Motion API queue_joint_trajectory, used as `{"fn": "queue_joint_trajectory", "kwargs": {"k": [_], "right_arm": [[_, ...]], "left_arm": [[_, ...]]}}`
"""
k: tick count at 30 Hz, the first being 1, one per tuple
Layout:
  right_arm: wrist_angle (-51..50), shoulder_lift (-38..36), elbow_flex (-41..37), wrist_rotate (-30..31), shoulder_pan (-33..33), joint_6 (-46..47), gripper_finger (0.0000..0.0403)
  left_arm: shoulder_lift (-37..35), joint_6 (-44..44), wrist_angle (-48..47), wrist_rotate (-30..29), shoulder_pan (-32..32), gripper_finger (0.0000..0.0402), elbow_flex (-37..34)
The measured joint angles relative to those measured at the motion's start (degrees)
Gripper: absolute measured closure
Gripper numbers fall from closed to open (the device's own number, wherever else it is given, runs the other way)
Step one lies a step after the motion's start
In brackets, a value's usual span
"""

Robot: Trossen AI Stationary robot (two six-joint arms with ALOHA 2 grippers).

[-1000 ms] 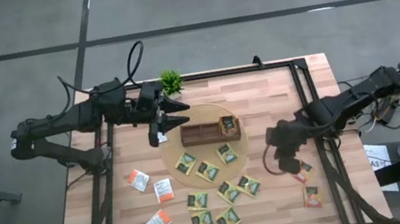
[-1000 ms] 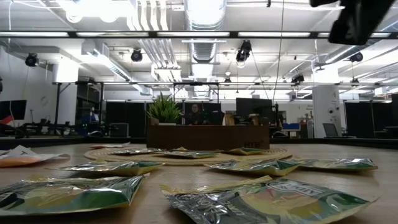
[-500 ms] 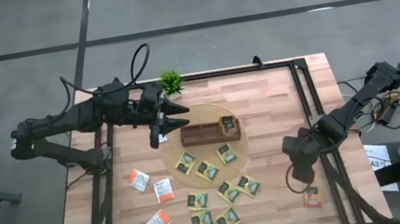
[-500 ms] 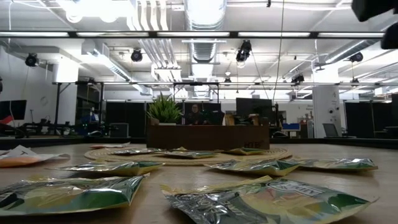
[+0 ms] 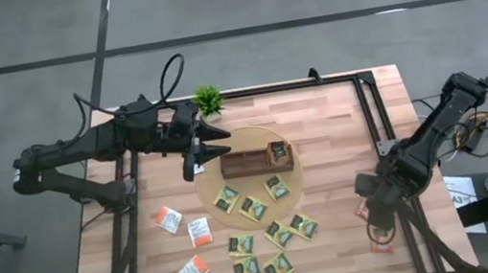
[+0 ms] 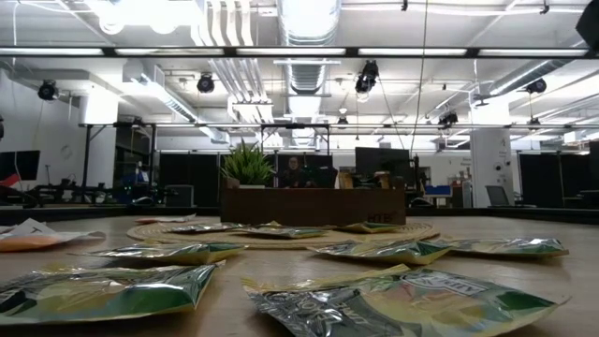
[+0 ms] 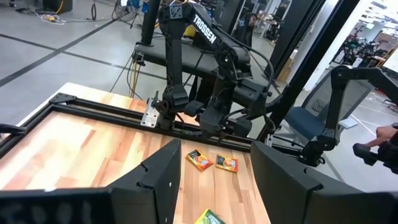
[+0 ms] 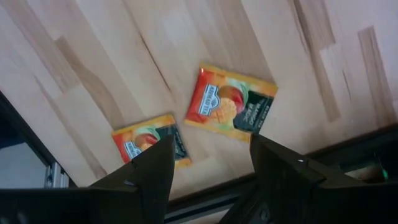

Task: Pick & Place Tea
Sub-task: Put the orange tea bag into the right section of the wooden organizer

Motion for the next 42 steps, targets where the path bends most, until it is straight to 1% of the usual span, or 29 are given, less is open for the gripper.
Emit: {"fn": "queue_joint_trajectory", "kwargs": {"k": [9,12,16,20,29,33,37,42], "right_arm": [[-0.04,0.00,-0.01,-0.10,3.62,0.05,0.0194],[-1.48,0.00,-0.01,-0.08,4.63,-0.26,0.0195],[-4.29,-0.24,-0.01,-0.10,5.41,0.05,0.0195],[-4.50,-1.54,-0.42,0.15,5.43,0.05,0.0195],[-4.52,-9.02,-6.02,0.48,5.41,1.51,0.0195],[-3.16,-12.75,-8.09,0.63,5.41,4.14,0.0195],[-1.91,-12.93,-8.12,2.26,5.39,4.82,0.0195],[3.01,-10.72,-11.67,2.24,5.39,4.97,0.0195]], "left_arm": [[0.00,0.02,0.00,-0.01,0.01,0.0213,0.00],[0.00,0.02,0.00,-0.01,0.01,0.0213,0.00],[0.00,0.02,0.00,0.00,0.01,0.0213,0.00],[0.00,0.02,0.00,-0.01,0.01,0.0213,0.00],[0.00,-0.09,0.02,-0.01,0.01,0.0213,0.00],[0.00,-0.12,0.02,0.00,0.01,0.0213,0.00],[0.00,-0.02,0.02,-0.01,0.01,0.0213,0.00],[0.00,0.96,0.04,-0.01,0.05,0.0213,-0.02]]}}
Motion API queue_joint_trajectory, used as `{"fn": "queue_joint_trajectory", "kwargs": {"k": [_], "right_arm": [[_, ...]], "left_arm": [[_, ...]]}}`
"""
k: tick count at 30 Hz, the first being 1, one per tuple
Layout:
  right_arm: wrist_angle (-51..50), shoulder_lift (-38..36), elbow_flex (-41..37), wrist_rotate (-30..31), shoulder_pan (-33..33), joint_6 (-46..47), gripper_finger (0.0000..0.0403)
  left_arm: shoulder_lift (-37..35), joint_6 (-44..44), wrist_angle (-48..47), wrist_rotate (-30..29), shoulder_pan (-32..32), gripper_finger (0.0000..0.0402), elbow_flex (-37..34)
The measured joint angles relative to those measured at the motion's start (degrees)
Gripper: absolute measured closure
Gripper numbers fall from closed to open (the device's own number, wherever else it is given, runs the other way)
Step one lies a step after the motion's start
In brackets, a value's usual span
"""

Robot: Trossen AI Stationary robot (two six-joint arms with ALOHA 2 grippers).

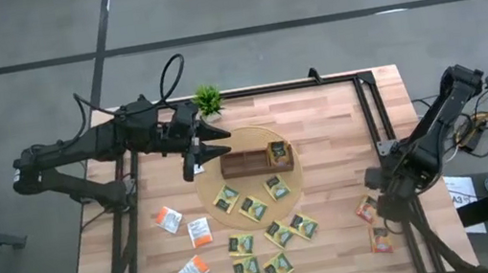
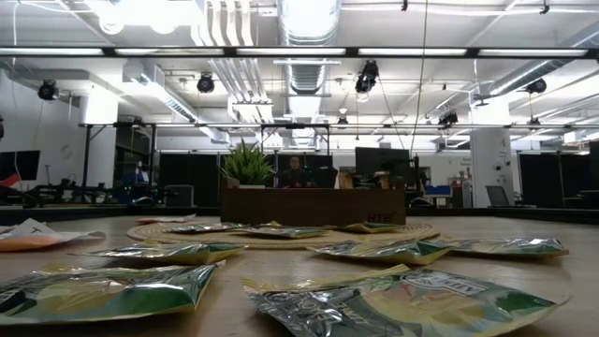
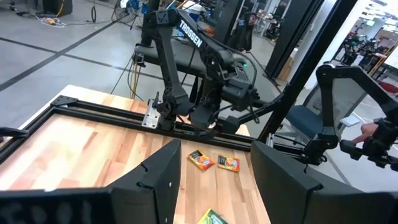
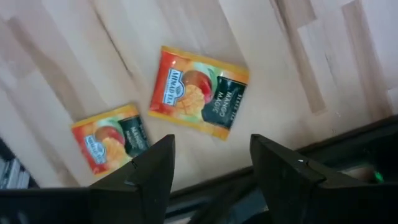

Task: Pick & Place Tea
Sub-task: Put the orange tea bag into the right section of the wooden organizer

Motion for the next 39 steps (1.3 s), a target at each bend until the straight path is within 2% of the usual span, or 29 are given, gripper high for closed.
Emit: {"fn": "queue_joint_trajectory", "kwargs": {"k": [6,11,22,39], "right_arm": [[1.96,2.08,-2.20,-0.02,-0.01,1.17,0.0195],[9.84,2.17,-5.47,-0.05,-0.02,2.61,0.0195],[18.91,2.19,-13.83,-0.07,-0.02,6.04,0.0195],[20.42,2.02,-16.92,0.28,-0.05,8.35,0.0195]], "left_arm": [[0.00,-0.01,-0.02,0.00,0.00,0.0213,0.00],[0.11,0.02,-0.01,0.00,0.00,0.0213,0.00],[0.17,-1.91,-0.03,0.00,-0.07,0.0213,0.00],[0.20,-4.79,0.33,-0.02,-0.04,0.0213,0.00]]}}
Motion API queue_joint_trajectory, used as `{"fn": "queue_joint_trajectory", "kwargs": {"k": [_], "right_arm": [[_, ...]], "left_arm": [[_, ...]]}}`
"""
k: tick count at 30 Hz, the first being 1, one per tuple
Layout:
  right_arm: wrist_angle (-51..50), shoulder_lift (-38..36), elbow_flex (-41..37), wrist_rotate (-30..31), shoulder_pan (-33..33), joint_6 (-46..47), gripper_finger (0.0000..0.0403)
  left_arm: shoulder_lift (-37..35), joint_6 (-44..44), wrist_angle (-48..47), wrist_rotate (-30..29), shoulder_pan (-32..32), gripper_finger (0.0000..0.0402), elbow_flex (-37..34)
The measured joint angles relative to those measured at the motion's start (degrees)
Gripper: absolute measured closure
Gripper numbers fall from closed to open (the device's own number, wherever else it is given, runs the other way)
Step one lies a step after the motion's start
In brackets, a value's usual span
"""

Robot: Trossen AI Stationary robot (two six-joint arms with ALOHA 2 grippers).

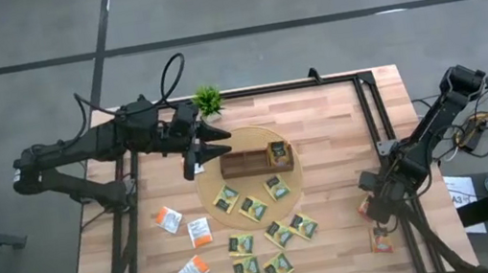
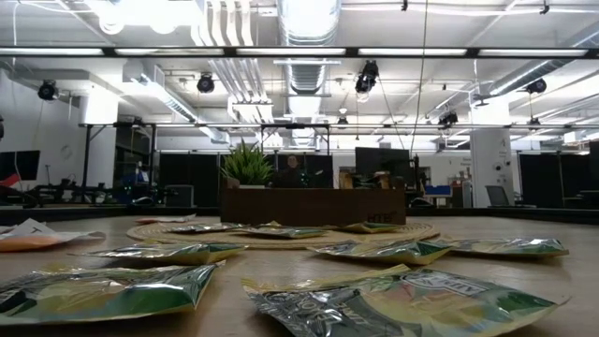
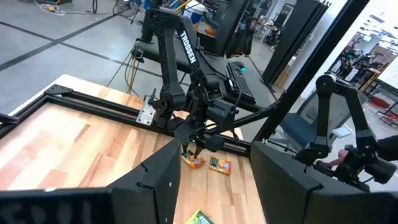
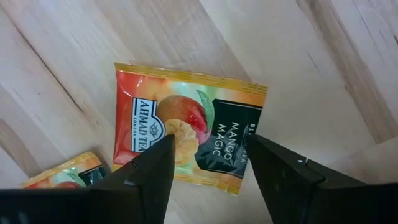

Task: Pick & Place Tea
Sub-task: Put the orange tea bag into the right section of the wooden organizer

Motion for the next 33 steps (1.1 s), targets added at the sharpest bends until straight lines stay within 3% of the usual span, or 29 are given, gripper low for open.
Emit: {"fn": "queue_joint_trajectory", "kwargs": {"k": [18,33], "right_arm": [[-3.43,1.57,5.89,-0.29,-0.12,-1.27,0.0195],[-2.27,14.16,7.20,-0.62,-0.12,-10.02,0.0201]], "left_arm": [[0.00,-1.61,0.04,0.00,0.00,0.0213,0.00],[0.00,-1.99,0.04,-0.17,0.04,0.0213,0.00]]}}
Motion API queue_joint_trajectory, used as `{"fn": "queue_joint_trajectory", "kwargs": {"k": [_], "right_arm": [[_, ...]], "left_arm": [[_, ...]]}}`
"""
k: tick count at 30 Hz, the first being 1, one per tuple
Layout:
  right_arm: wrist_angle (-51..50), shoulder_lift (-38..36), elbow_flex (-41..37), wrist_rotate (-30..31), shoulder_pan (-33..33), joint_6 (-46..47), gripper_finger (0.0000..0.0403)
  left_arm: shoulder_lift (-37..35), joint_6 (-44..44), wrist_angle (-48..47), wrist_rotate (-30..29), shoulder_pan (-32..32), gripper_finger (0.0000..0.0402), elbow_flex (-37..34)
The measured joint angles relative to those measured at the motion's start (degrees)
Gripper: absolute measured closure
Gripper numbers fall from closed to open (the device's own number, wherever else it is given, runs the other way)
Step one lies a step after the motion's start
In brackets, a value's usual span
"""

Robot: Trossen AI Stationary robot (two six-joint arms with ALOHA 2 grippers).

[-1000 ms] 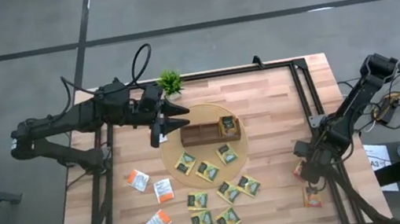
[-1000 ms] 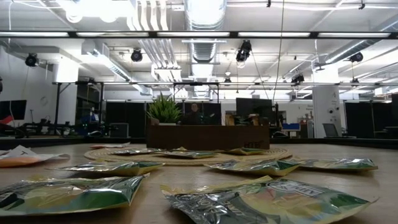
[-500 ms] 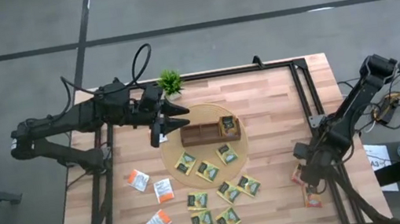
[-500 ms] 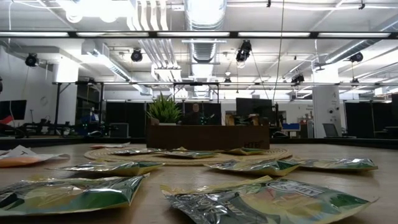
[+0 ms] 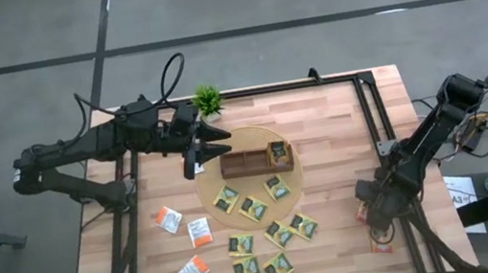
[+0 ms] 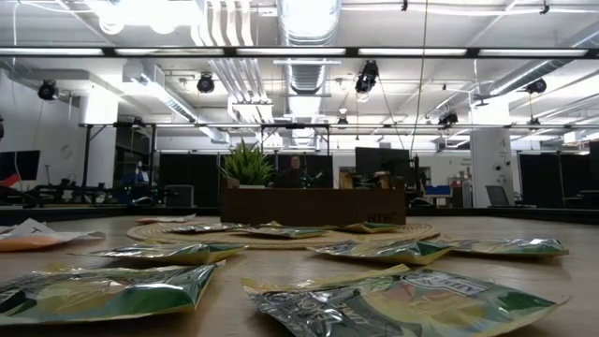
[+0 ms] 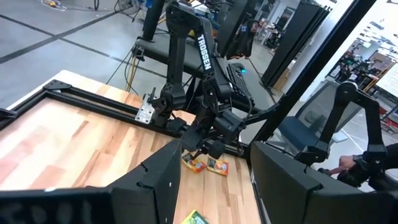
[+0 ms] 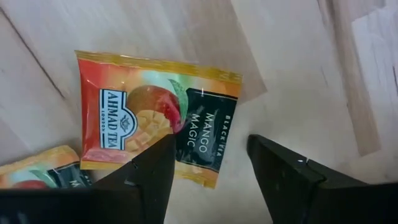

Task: Pick & Place Tea
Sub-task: Put the orange tea bag into the right section of the wooden organizer

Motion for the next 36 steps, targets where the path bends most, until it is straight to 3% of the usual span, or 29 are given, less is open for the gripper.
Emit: {"fn": "queue_joint_trajectory", "kwargs": {"k": [4,11,16,23,36], "right_arm": [[-0.11,0.42,0.24,-0.44,-0.02,-0.61,0.0242],[2.19,-2.04,0.29,-0.33,0.02,-0.32,0.0382],[5.29,-4.51,0.46,-0.46,-0.32,0.43,0.0394],[4.96,-7.42,4.70,4.52,-1.76,1.00,0.0395],[-0.37,-3.74,17.65,6.34,-14.96,-18.08,0.0395]], "left_arm": [[0.00,-0.58,0.02,-0.02,0.00,0.0213,0.00],[0.00,-0.65,0.09,-0.02,-0.02,0.0213,0.00],[0.00,-0.68,0.09,0.00,-0.04,0.0213,0.00],[0.02,-0.67,0.09,0.00,-0.04,0.0213,0.00],[0.02,-0.30,0.10,0.58,-0.04,0.0213,0.00]]}}
